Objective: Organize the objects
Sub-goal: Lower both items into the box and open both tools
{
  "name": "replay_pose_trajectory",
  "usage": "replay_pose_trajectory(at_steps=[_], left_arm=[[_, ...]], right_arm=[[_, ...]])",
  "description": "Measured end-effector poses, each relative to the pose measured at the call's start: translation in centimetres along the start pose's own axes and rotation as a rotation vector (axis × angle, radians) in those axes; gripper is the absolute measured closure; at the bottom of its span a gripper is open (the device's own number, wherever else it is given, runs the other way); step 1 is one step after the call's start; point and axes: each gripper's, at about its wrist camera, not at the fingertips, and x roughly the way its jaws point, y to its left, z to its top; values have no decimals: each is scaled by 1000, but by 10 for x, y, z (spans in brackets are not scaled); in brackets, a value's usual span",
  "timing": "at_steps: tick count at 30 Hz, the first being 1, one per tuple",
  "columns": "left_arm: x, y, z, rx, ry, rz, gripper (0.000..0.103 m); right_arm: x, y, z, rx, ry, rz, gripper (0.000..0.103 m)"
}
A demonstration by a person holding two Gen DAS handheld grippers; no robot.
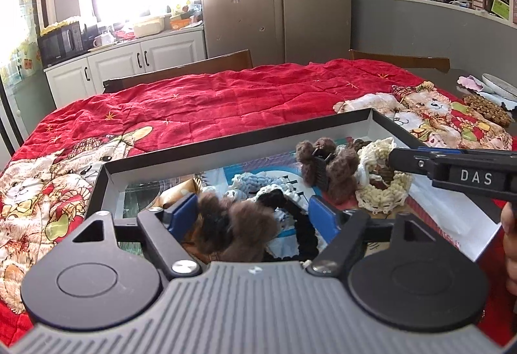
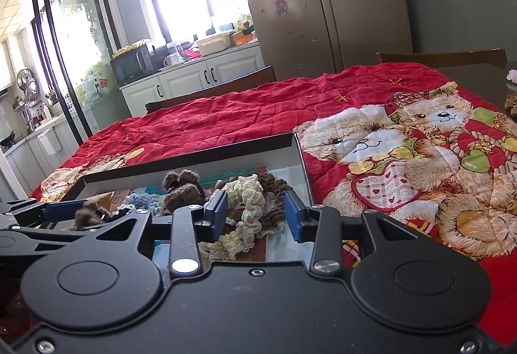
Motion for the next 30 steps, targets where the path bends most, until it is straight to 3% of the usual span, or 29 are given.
replay_pose_trajectory(at_steps=[7,18,30], left_arm=[[-7,-2,1,1,-20,6,14],[-33,-3,9,-10,-92,15,1],[-62,7,17,-46,-124,16,0]], right_arm=[[-7,2,3,0,-20,1,59],[-34,14,12,-15,-64,29,51],[-64,24,18,-37,-79,43,48]])
